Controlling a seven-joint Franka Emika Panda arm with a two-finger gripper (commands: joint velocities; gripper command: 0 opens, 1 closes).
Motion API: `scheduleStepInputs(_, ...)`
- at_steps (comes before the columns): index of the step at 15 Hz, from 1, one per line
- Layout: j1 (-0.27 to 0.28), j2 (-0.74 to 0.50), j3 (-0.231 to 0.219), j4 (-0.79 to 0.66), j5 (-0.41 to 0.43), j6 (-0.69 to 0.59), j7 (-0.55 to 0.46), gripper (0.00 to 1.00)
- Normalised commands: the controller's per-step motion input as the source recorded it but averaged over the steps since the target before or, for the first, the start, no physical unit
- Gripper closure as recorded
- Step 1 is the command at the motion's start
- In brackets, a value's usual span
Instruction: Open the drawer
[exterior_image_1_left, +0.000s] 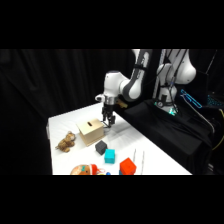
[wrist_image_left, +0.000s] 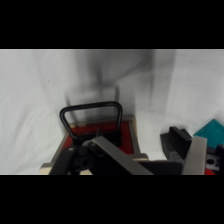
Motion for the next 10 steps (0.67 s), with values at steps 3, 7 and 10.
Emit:
scheduleStepInputs(3, -0.259, 0.18, 0.274, 0.02, 0.196, 0.3, -0.24, 0.0)
scheduleStepInputs(7, -0.248, 0.23, 0.198, 0.11, 0.039, 0.25, -0.12, 0.0)
scheduleStepInputs(10, -0.197, 0.17, 0.127, 0.11, -0.107, 0.21, -0.01, 0.0)
